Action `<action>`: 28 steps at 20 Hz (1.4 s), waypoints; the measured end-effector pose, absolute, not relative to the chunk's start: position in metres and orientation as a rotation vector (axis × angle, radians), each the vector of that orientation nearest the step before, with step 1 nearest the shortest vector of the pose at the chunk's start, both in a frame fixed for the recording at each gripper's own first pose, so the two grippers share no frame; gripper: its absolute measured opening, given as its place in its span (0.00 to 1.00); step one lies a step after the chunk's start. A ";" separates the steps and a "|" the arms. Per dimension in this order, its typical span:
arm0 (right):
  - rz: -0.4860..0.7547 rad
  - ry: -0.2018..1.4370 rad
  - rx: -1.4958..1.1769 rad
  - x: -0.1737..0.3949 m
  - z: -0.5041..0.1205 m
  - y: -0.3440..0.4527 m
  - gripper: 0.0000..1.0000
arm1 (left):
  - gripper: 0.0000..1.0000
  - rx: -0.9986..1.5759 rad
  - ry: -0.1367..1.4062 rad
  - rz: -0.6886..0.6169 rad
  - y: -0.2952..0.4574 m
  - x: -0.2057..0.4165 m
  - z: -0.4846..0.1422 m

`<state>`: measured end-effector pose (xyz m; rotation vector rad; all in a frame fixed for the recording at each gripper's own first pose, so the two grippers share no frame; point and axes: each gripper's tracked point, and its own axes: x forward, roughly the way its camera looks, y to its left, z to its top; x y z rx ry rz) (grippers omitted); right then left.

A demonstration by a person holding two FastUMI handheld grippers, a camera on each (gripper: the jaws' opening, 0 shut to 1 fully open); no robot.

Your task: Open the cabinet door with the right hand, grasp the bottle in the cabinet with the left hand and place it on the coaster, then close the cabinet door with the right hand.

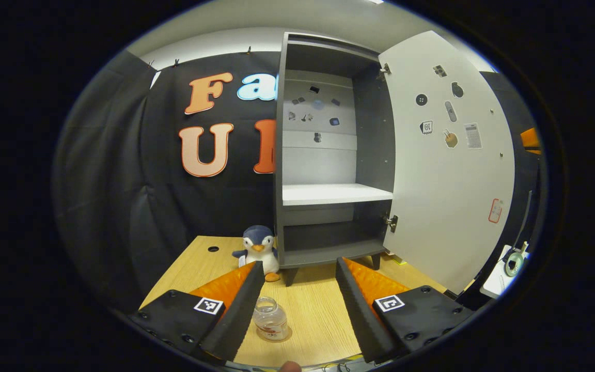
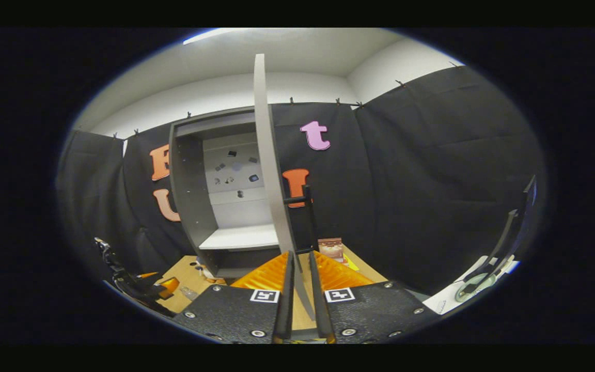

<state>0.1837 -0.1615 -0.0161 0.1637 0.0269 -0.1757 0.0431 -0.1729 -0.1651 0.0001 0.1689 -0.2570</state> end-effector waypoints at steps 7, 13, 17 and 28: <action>-0.134 0.031 0.166 0.209 -0.028 -0.181 0.19 | 0.91 -0.033 0.188 -0.222 -0.161 0.041 -0.159; -0.086 0.027 0.207 0.221 -0.032 -0.185 0.39 | 0.89 -0.026 0.186 -0.167 -0.141 0.052 -0.153; -0.082 0.053 0.189 0.240 -0.049 -0.183 0.45 | 0.91 -0.012 0.188 -0.152 -0.134 0.054 -0.154; -0.151 0.041 0.138 0.243 -0.045 -0.173 0.51 | 0.91 -0.015 0.211 -0.148 -0.129 0.056 -0.160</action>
